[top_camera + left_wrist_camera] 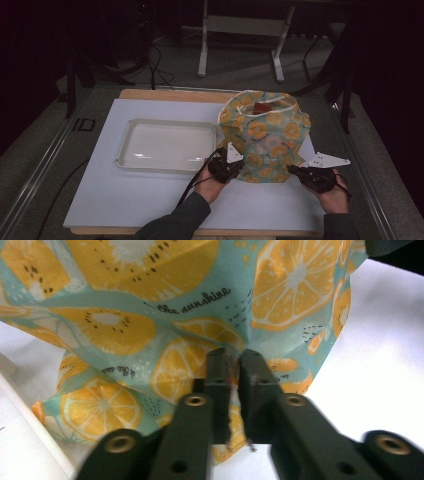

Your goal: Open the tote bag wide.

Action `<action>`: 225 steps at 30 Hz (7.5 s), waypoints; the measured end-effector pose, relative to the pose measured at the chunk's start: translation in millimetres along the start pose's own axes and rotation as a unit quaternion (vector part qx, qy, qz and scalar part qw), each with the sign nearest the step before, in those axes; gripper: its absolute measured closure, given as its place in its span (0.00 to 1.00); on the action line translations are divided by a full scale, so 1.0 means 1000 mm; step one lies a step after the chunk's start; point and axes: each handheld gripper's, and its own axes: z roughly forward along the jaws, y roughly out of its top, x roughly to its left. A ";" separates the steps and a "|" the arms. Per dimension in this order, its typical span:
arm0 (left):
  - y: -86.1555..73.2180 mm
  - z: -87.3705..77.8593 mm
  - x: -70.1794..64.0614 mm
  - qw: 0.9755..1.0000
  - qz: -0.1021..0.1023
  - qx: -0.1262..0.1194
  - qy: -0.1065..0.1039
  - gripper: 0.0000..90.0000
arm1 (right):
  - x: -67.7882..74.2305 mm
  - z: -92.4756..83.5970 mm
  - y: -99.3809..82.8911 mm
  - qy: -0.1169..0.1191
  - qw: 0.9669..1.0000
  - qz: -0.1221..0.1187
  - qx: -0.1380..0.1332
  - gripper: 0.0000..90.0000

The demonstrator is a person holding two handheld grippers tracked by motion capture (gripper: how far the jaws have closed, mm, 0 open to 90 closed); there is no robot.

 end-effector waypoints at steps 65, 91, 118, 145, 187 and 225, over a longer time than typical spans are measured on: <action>-0.015 -0.006 0.000 0.999 -0.028 -0.002 -0.017 0.66 | -0.005 0.015 -0.019 0.016 0.999 0.018 0.040 1.00; 0.029 -0.021 -0.004 0.997 -0.065 -0.043 -0.028 0.70 | 0.001 0.013 -0.012 0.023 0.999 0.005 0.044 0.82; 0.014 -0.009 -0.025 1.000 0.016 -0.007 -0.022 0.99 | 0.001 -0.023 0.015 -0.009 0.996 0.045 -0.078 1.00; 0.010 -0.053 0.041 0.996 -0.074 -0.040 -0.034 0.49 | 0.003 -0.011 0.005 0.011 1.000 0.018 -0.024 1.00; 0.064 -0.077 0.066 0.991 -0.054 -0.117 0.026 0.87 | 0.016 -0.014 0.017 0.020 0.999 -0.014 -0.037 1.00; 0.093 -0.057 0.073 0.994 -0.055 -0.085 0.037 0.99 | 0.014 -0.012 0.014 0.026 0.999 -0.013 -0.033 1.00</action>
